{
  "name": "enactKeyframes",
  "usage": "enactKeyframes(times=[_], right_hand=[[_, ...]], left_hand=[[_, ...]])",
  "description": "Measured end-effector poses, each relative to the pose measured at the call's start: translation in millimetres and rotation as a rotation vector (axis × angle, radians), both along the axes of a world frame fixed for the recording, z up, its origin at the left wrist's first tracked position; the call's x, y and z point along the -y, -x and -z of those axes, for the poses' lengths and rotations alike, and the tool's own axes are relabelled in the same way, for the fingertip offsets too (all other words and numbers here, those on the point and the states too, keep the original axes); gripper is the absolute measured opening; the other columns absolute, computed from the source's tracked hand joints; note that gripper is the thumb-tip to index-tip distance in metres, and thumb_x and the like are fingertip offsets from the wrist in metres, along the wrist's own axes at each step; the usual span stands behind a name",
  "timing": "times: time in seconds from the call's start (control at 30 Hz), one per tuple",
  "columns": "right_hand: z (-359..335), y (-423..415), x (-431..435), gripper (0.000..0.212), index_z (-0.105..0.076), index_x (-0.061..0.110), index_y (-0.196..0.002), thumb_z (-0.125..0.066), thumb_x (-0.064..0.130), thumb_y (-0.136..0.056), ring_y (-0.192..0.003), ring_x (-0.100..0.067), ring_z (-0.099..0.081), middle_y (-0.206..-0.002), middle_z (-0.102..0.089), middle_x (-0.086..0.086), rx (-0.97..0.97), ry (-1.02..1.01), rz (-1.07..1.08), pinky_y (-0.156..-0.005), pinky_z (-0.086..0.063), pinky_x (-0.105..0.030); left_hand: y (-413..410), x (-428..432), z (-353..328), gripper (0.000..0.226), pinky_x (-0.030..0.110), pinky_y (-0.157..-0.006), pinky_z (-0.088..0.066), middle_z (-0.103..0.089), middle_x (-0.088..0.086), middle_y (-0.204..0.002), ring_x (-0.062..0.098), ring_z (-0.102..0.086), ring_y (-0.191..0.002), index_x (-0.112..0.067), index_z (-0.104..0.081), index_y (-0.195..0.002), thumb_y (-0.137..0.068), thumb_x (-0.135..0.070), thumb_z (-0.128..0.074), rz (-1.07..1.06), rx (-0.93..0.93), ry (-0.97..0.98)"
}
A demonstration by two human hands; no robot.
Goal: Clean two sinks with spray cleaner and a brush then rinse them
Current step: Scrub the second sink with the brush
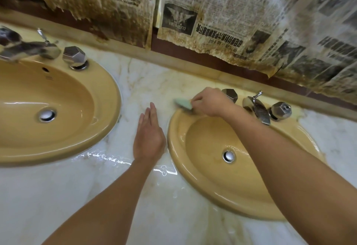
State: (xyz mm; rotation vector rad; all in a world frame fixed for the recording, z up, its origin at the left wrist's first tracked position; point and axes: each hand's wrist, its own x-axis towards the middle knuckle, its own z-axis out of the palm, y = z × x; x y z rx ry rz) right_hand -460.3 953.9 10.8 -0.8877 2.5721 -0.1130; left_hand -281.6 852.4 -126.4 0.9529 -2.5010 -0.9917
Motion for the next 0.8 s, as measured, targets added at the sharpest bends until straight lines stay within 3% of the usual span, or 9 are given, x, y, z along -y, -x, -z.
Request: enactKeyframes(times=[0.07,0.13,0.27,0.37,0.5,0.6,0.7,0.8], right_hand=[[7.2,15.9,-15.4,0.028,-0.074,0.02,-0.091,-0.046,0.021,-0.086,-0.073,-0.027,-0.057,-0.089,-0.068,-0.007,-0.184,-0.013,0.204,-0.054,-0.042,-0.028],[16.6,15.5,-30.0,0.027,-0.067,0.012,-0.099,-0.04,0.018,-0.093,-0.066,-0.027,-0.053,-0.082,-0.063,-0.009,-0.283,-0.049,0.281,-0.053,-0.036,-0.029],[29.1,-12.5,-45.5,0.024,-0.057,0.011,-0.11,-0.036,0.016,-0.099,-0.065,-0.03,-0.055,-0.074,-0.054,-0.007,-0.391,-0.093,0.099,-0.052,-0.038,-0.033],[26.8,-15.5,-46.6,0.031,-0.057,0.012,-0.119,-0.036,0.009,-0.097,-0.07,-0.031,-0.056,-0.08,-0.054,-0.008,-0.458,-0.173,0.135,-0.056,-0.04,-0.034],[30.1,-18.9,-34.3,0.033,-0.058,0.008,-0.121,-0.037,0.006,-0.096,-0.079,-0.032,-0.057,-0.101,-0.065,-0.014,-0.355,-0.1,0.217,-0.062,-0.041,-0.036],[20.1,-24.9,-25.9,0.032,-0.067,0.017,-0.114,-0.041,0.022,-0.097,-0.08,-0.032,-0.056,-0.097,-0.066,-0.014,-0.205,0.106,0.212,-0.066,-0.048,-0.036],[2.1,-52.0,-27.9,0.032,-0.072,0.035,-0.114,-0.049,0.034,-0.091,-0.094,-0.029,-0.059,-0.103,-0.069,-0.008,-0.011,0.131,0.008,-0.079,-0.055,-0.041],[-12.9,-65.5,-25.5,0.03,-0.073,0.044,-0.109,-0.053,0.04,-0.088,-0.097,-0.024,-0.057,-0.105,-0.07,0.002,0.052,0.005,-0.15,-0.078,-0.053,-0.038]], left_hand=[[1.6,-0.2,4.7,0.074,0.029,-0.124,-0.013,-0.019,0.001,-0.168,0.02,-0.011,-0.156,-0.019,-0.005,-0.162,-0.093,-0.005,-0.024,0.002,0.01,0.011],[2.1,0.9,7.1,0.073,0.029,-0.124,-0.014,-0.018,-0.001,-0.168,0.019,-0.009,-0.156,-0.02,-0.005,-0.162,-0.094,-0.005,-0.026,0.003,0.017,0.012],[2.9,0.3,5.2,0.074,0.032,-0.126,-0.013,-0.021,0.002,-0.167,0.02,-0.009,-0.156,-0.019,-0.001,-0.162,-0.094,-0.006,-0.028,0.024,0.019,0.037],[3.2,0.0,5.0,0.074,0.033,-0.126,-0.014,-0.02,0.002,-0.168,0.019,-0.008,-0.156,-0.019,0.0,-0.162,-0.095,-0.006,-0.028,0.022,0.024,0.035],[6.1,3.7,15.3,0.072,0.034,-0.126,-0.014,-0.021,0.0,-0.167,0.018,-0.01,-0.156,-0.02,0.003,-0.161,-0.096,-0.008,-0.026,0.04,0.052,0.056],[7.2,3.3,12.4,0.069,0.033,-0.126,-0.014,-0.018,-0.001,-0.168,0.018,-0.008,-0.156,-0.02,-0.001,-0.162,-0.098,-0.01,-0.025,0.031,0.05,0.033],[2.3,-0.6,-2.6,0.06,0.034,-0.124,-0.021,-0.03,-0.007,-0.164,0.017,-0.012,-0.155,-0.026,-0.006,-0.163,-0.107,-0.019,-0.026,-0.006,-0.044,-0.075],[-4.1,-2.6,-17.2,0.053,0.033,-0.115,-0.031,-0.045,-0.019,-0.153,0.013,-0.027,-0.151,-0.036,-0.013,-0.161,-0.109,-0.036,-0.025,-0.065,-0.146,-0.157]])
